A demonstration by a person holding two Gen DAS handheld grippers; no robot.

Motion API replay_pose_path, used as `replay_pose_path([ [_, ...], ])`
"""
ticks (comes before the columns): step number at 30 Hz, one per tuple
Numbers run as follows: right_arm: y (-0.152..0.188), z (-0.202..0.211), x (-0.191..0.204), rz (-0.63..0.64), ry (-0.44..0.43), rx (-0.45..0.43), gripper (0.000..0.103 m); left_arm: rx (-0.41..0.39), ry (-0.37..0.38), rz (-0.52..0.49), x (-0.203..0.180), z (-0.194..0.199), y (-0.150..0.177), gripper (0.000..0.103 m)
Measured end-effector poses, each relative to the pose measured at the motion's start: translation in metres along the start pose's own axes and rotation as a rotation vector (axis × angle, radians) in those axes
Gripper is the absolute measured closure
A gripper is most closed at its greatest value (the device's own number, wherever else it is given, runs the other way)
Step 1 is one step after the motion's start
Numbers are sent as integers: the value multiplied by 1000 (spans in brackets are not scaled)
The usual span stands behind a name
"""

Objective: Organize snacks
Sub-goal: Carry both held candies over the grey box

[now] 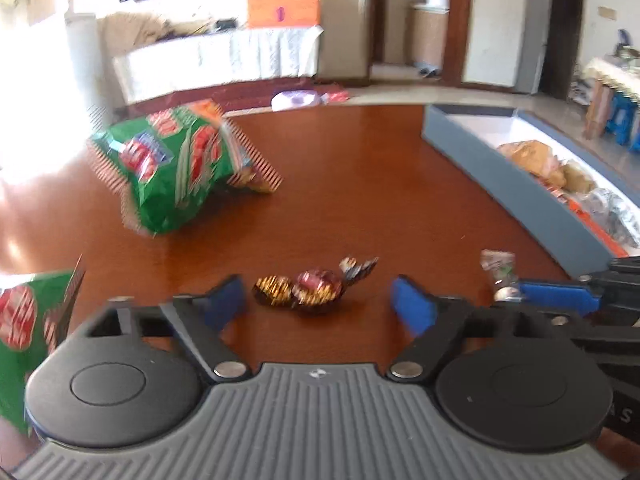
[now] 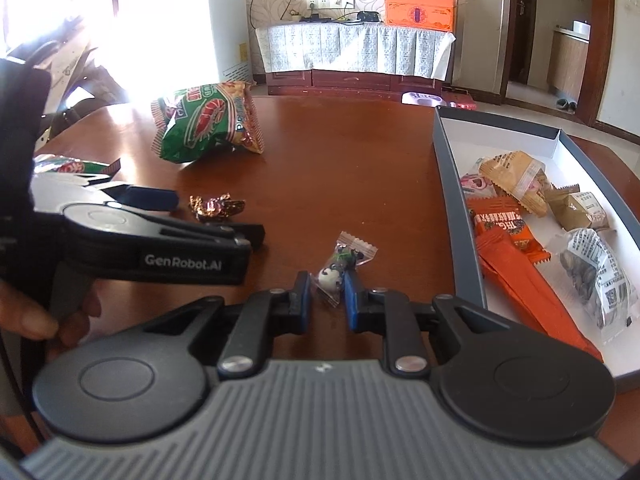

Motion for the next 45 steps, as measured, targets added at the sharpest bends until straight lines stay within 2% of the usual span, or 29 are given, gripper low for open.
replay_pose_path([
  [1,-1,-1,0,0,0,0,82,-5,8,-6,0,0,-1,53],
  [3,-2,-3,2,9,3,2,82,-1,12,-7,0,0,-2,63],
  [10,-3,-4,7,24,-3,1,82,-10,-17,-35,-10,4,-1,72],
  [13,-3,0,7,32,-1,-8,82,-26,-17,-16,-11,7,-4,77],
  [14,-3,2,6,31,1,-15,82,-28,-15,-16,-12,8,-5,88],
  [16,-5,6,4,25,5,-28,82,-29,-34,-21,-12,7,-5,96],
  [20,-5,7,-1,11,8,-27,82,1,-12,-6,-8,4,-5,95],
  [21,-5,5,-1,12,9,-24,82,13,-7,-10,-8,5,-3,93],
  [23,-5,3,0,13,4,-12,82,10,-27,-38,-7,8,-1,62],
  [24,-4,2,1,16,1,-7,82,8,-37,-54,-6,10,1,21],
  [25,-4,1,2,18,-3,-5,82,-3,-55,-65,-5,13,4,5],
  [26,-4,2,2,18,-9,-5,82,-22,-62,-80,-4,16,6,5],
  [30,-2,0,4,26,-15,5,82,4,-36,-115,1,18,14,6],
  [32,-1,0,2,18,-17,8,82,-1,-17,-106,4,20,14,19],
  [34,-1,0,3,22,-18,8,82,-2,30,-69,9,21,12,77],
  [36,-1,1,3,20,-20,9,82,11,38,-33,11,21,11,77],
  [42,-3,2,2,14,-20,-2,82,7,20,-79,-1,26,12,77],
  [45,-6,7,2,9,-24,-20,82,-6,14,-68,-2,26,9,77],
])
Point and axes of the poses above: each gripper's, at about its wrist camera, not at the fingertips, and z roughly against the way its jaws point, x to its left, y to its underside, the point moved 2 cm from there along -z, roughly the way its jaws point, and after that the axes turned 4 degrees about -x, right-handed, at the moved point
